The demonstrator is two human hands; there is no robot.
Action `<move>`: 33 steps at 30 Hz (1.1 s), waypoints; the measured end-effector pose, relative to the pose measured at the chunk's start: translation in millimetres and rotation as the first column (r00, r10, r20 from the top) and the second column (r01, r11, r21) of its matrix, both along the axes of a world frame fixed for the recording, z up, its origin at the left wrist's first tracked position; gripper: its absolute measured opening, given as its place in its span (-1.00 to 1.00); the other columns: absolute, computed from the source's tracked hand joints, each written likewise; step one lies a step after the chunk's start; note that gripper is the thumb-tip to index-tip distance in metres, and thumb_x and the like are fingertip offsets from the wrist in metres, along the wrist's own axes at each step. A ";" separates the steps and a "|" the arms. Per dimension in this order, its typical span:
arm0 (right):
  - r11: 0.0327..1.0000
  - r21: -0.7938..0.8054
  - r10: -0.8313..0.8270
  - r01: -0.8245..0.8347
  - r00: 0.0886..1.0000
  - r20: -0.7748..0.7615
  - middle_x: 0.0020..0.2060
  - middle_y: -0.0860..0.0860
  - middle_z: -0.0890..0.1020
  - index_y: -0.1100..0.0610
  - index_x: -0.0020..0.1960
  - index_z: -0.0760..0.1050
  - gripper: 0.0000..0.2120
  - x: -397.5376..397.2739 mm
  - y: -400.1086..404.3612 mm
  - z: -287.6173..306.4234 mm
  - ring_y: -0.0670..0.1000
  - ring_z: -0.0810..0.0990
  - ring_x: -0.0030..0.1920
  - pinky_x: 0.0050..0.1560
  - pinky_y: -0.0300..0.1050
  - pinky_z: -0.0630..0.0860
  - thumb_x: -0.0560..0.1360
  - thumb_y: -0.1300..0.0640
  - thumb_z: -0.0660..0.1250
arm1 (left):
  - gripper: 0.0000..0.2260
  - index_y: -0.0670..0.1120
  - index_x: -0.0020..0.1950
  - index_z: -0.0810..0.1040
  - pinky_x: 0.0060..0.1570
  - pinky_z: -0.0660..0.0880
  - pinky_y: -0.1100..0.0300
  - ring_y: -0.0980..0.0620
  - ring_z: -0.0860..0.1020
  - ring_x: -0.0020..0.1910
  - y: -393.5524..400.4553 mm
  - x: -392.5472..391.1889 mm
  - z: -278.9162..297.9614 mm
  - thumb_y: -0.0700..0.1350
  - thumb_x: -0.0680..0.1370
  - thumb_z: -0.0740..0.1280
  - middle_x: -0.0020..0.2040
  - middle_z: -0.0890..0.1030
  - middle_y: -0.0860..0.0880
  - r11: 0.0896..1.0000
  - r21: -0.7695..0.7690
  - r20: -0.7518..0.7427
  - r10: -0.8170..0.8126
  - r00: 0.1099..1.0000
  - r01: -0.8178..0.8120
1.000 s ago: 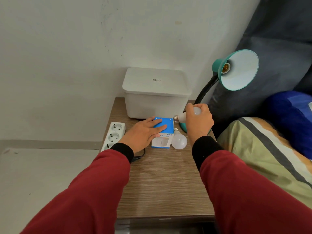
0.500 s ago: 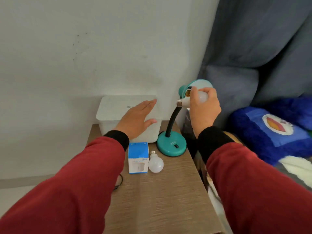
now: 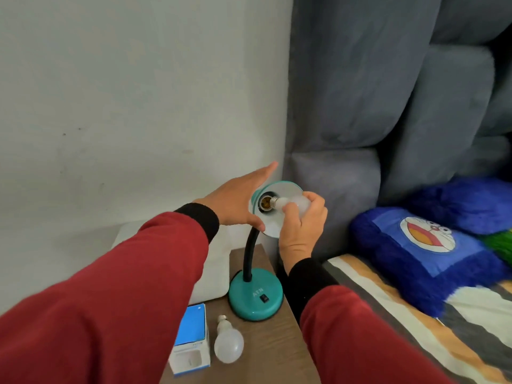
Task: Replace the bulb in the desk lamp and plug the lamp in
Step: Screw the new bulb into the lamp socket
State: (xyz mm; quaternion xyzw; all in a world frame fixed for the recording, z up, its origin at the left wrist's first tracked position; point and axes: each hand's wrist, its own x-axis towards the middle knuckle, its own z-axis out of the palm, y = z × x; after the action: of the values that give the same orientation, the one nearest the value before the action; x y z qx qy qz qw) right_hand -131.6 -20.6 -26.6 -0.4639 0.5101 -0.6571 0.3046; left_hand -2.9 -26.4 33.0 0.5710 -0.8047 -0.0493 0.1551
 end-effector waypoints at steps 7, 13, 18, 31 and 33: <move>0.995 -0.010 0.099 -0.100 0.989 -0.110 0.21 0.09 0.31 0.22 0.37 0.30 -0.45 2.9 -2.3 -11.3 -0.05 0.32 0.10 -0.06 -0.54 0.23 0.41 0.10 0.27 | 0.07 0.16 0.55 -0.10 0.29 0.21 0.32 0.03 0.32 0.44 -5.2 -3.9 5.8 -0.08 0.29 0.58 0.49 0.32 0.06 0.996 0.082 0.040 -0.025 0.999 0.021; 0.988 0.015 0.151 -0.151 0.968 -0.200 0.29 0.10 0.30 0.19 0.40 0.26 -0.47 4.9 -1.5 -18.5 -0.11 0.29 0.15 0.12 -0.46 0.19 0.49 0.21 0.35 | 0.08 0.16 0.55 -0.10 0.22 0.14 0.39 0.05 0.26 0.47 -3.5 -3.0 3.8 -0.13 0.29 0.59 0.51 0.27 0.06 0.995 0.098 0.077 -0.016 0.997 0.009; 0.984 0.024 0.178 -0.178 0.950 -0.256 0.35 0.07 0.31 0.15 0.41 0.26 -0.46 7.2 -2.1 -20.5 0.00 0.36 0.33 0.19 -0.39 0.20 0.50 0.15 0.36 | 0.10 0.15 0.55 -0.11 0.21 0.16 0.39 0.03 0.29 0.46 -2.5 -2.3 2.4 -0.15 0.28 0.59 0.50 0.30 0.03 0.995 0.102 0.070 -0.017 0.997 0.009; 0.974 0.072 0.226 -0.214 0.906 -0.358 0.34 0.08 0.38 -0.04 0.39 0.39 -0.49 -5.0 -3.2 -9.9 0.01 0.35 0.35 0.18 -0.36 0.18 0.46 0.11 0.40 | 0.08 0.15 0.55 -0.10 0.23 0.16 0.37 0.04 0.28 0.46 -2.2 -2.3 1.7 -0.18 0.29 0.58 0.51 0.26 0.05 0.993 0.118 0.038 -0.020 0.999 0.016; 0.966 0.098 0.257 -0.238 0.893 -0.369 0.34 0.09 0.32 -0.02 0.42 0.35 -0.41 -8.6 -1.9 -8.8 0.02 0.34 0.34 0.19 -0.36 0.18 0.43 0.22 0.39 | 0.08 0.16 0.55 -0.09 0.23 0.14 0.38 0.05 0.25 0.48 -1.2 -2.0 1.7 -0.18 0.29 0.59 0.53 0.23 0.07 0.994 0.112 0.037 -0.021 0.999 0.017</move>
State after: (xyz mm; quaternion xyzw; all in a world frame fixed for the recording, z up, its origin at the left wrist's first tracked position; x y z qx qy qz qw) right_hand -140.2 -22.5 -35.4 -0.6354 0.5123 -0.4981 0.2928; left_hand -4.9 -27.6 34.6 0.5718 -0.8089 -0.0851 0.1071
